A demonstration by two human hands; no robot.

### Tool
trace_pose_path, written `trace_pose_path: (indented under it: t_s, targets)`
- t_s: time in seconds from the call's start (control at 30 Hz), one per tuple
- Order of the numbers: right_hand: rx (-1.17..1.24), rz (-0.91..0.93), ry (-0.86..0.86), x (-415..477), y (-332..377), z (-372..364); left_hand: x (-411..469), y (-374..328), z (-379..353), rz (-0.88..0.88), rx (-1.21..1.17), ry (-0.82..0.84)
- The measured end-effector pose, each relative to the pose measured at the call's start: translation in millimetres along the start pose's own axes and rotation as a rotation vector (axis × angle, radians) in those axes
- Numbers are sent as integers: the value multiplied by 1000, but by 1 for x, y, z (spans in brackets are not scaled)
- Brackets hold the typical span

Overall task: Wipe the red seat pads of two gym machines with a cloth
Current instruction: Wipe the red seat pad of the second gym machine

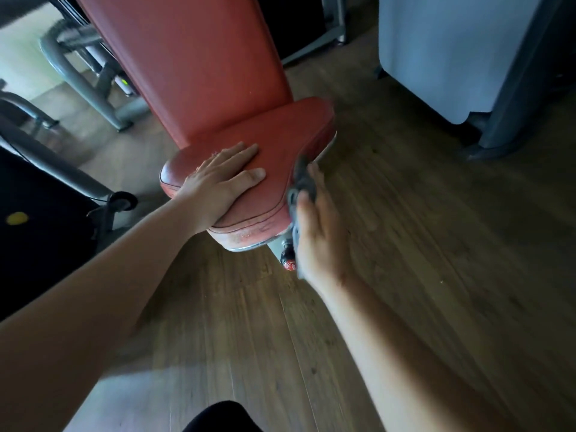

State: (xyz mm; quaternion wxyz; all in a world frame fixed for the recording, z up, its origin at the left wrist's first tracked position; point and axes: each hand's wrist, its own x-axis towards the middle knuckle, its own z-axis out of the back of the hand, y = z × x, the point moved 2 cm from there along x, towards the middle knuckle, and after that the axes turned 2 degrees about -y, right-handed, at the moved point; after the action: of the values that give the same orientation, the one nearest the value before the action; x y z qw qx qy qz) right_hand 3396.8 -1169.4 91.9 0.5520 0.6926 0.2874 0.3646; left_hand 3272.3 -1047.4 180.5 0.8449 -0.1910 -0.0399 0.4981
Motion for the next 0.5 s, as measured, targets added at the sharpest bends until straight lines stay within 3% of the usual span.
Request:
trace_pose_path:
  t_s: [0.13,0.27,0.43,0.5]
  targets:
    - [54,-82,-65,7,11,-5,0,-2,0,8,-7,-14]
    - [134,14,-9,-53,23,-14,1,-2,0,12,-3,-16]
    - [19,-69,-63,26,9,-2,1,-2,-1,9,-29,-36]
    - [59,-78,-58,14,12,-7,1,-1,-2,10,-31,-40]
